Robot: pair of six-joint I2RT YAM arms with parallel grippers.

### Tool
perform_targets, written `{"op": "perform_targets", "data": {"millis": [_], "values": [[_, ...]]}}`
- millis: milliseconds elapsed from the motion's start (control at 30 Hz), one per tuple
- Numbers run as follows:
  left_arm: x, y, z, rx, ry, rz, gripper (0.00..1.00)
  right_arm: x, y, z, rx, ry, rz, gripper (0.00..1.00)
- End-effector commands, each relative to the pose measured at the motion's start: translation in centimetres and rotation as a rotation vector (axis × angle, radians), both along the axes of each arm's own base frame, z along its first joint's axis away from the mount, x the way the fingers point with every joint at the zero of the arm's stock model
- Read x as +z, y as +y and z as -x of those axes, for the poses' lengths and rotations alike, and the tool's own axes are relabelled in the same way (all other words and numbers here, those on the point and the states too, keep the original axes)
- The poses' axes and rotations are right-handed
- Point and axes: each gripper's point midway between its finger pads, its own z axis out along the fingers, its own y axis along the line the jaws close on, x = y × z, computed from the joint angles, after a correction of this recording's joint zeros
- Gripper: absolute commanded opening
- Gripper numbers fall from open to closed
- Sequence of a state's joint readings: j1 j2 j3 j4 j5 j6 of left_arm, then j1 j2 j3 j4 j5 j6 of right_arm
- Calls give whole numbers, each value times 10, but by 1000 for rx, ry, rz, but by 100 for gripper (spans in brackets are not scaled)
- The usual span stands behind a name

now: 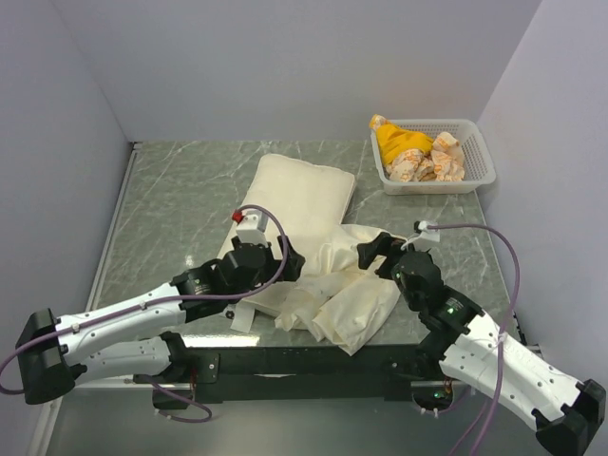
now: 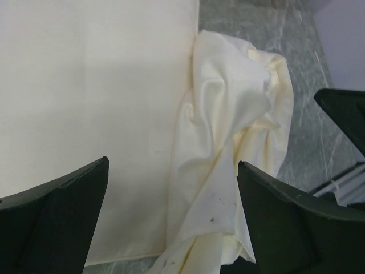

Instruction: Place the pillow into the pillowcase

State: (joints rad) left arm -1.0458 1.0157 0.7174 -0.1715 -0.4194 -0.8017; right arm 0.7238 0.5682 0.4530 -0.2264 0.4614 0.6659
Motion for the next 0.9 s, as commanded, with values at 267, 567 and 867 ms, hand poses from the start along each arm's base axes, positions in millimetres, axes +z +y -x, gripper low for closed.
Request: {"op": "perform_targets", "data": {"millis": [267,567,867], "values": [[45,48,-12,245,-24,18,99,27,3,-1,-6,18,-23,100],[51,91,0,381,13,41,100,28,18,4,86,2,-60,100],[35,111,8,425,14,127,99,13,36,-1,160,46,2,100]]}}
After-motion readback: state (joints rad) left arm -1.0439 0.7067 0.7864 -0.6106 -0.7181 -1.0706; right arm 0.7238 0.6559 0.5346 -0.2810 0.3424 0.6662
